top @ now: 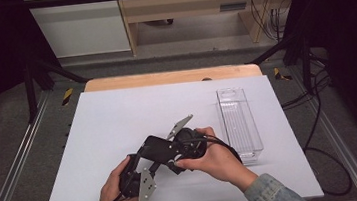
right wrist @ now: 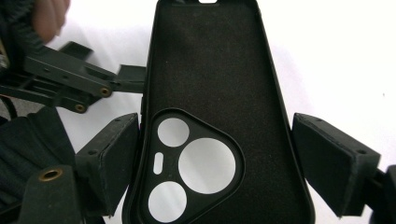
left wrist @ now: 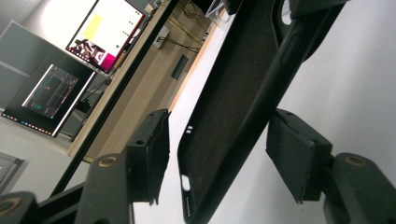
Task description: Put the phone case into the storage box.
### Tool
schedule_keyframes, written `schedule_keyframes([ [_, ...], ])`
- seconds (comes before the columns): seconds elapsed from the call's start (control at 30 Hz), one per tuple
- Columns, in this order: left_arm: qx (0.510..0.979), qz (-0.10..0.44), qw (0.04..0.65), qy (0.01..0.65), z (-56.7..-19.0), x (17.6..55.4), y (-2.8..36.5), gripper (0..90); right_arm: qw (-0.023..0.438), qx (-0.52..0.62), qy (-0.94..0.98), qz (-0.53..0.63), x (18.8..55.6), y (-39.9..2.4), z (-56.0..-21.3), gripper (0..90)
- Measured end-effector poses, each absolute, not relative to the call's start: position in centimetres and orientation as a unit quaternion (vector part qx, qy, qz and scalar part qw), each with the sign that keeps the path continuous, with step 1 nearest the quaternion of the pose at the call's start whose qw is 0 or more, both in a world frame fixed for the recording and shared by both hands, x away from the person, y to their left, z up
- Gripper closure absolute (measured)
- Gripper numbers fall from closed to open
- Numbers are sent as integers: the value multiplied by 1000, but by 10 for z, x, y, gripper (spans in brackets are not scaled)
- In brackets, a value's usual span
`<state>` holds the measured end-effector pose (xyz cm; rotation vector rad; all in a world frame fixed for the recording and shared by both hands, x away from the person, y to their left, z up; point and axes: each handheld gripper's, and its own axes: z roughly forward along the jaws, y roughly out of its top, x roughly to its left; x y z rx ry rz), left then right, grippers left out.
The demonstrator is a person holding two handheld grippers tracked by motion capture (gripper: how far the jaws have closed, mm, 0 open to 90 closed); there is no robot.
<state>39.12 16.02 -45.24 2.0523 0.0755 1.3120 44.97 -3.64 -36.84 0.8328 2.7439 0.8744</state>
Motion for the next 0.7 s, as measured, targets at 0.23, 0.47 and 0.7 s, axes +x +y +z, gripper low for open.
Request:
schedule_keyframes([
  [0.23,795,512,327,2,-453,388,159,559,67,268,914,297,448,-31,-369,171],
  [0.47,804,509,306,-20,-452,384,157,752,51,274,911,304,450,-31,-368,157],
  [0.7,821,487,298,-24,-457,385,154,803,43,282,901,326,451,-35,-372,137],
])
